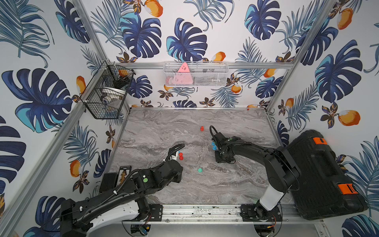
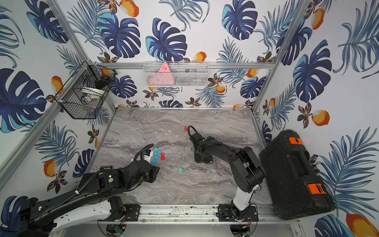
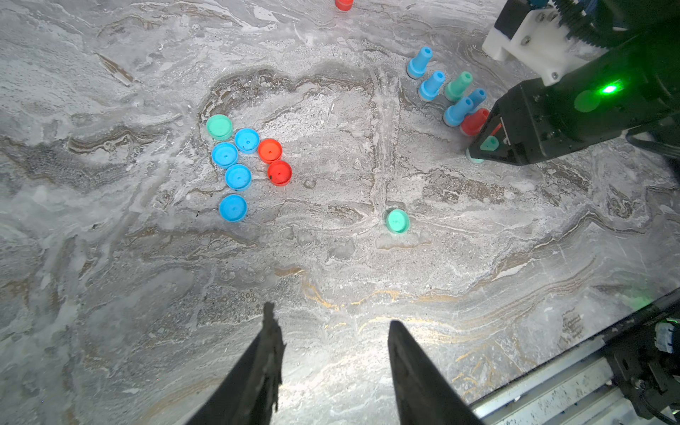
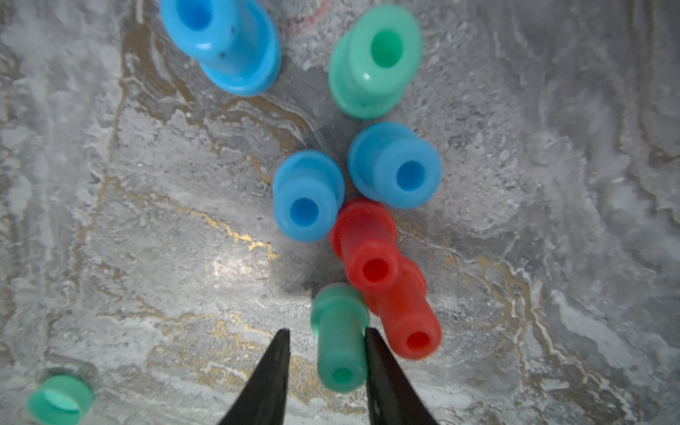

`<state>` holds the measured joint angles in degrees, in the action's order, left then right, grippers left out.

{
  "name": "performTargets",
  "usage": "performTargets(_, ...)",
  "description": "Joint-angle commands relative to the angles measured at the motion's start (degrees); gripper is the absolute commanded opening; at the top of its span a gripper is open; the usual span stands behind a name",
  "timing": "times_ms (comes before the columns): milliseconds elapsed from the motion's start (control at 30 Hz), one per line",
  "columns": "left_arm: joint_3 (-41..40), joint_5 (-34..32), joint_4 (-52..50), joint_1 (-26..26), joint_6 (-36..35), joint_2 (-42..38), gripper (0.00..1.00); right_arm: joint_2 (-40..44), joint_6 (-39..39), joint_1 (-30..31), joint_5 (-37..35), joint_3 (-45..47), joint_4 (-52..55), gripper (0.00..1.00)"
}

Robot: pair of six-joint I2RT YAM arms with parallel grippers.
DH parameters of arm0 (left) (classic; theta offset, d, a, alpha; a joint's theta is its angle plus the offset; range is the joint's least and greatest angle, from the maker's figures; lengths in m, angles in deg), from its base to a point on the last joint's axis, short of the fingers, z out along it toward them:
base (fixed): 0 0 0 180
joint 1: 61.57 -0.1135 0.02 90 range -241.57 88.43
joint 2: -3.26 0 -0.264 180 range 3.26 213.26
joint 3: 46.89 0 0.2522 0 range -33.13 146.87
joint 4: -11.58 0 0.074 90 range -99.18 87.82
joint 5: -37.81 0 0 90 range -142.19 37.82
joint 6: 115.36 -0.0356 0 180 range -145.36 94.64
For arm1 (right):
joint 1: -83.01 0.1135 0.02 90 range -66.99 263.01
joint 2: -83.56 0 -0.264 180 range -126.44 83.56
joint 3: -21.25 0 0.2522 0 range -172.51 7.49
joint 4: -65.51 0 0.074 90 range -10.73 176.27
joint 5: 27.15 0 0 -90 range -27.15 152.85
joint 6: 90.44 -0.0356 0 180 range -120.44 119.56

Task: Close the stamp cap
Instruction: Pick up the stamp from the center of the board.

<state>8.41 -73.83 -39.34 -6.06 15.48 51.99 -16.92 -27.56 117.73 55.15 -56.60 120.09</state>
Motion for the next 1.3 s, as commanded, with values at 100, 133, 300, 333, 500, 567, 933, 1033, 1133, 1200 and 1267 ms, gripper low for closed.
performTargets(100,0.03,-0.85,-0.01,0.04,1.34,0.0,0.52,-0.32,0.58,-0.04,-0.56,-0.44,0.4,0.32)
performTargets(133,0.04,-0.85,-0.02,0.04,1.35,0.0,0.51,-0.37,0.61,-0.04,-0.58,-0.41,0.45,0.31)
performTargets(300,0.01,-0.77,0.07,0.04,1.41,0.13,0.51,-0.16,0.53,-0.01,-0.83,-0.25,0.84,0.25)
performTargets(333,0.0,-0.65,0.11,0.04,1.43,0.14,0.51,0.13,0.4,0.03,-0.83,-0.09,0.9,0.24)
performTargets(500,-0.01,-0.67,0.05,0.04,1.34,0.38,0.51,1.48,0.22,0.08,-0.73,0.3,1.32,0.18)
performTargets(567,-0.09,-0.67,-0.03,0.04,1.41,0.17,0.51,2.07,0.06,0.42,-0.53,0.3,1.66,0.18)
performTargets(933,-0.84,-0.67,-0.88,0.04,2.05,-0.85,0.51,3.16,-2.54,7.62,-1.71,-5.35,5.03,0.17)
performTargets(1033,-1.63,-0.83,-1.06,0.04,2.26,-1.24,0.51,1.47,-3.1,10.18,-1.93,-8.19,5.83,0.17)
performTargets(1133,-2.38,-0.94,-1.33,0.04,2.49,-1.78,0.51,-0.67,-3.51,12.34,-2.11,-11.1,6.7,0.17)
performTargets(1200,-2.78,-1.11,-1.58,0.04,2.62,-2.29,0.51,-2.45,-3.72,13.91,-2.22,-13.12,7.15,0.17)
performTargets(1267,-3.12,-1.16,-1.86,0.04,2.84,-2.74,0.51,-4.24,-3.89,15.28,-2.29,-14.78,7.47,0.17)
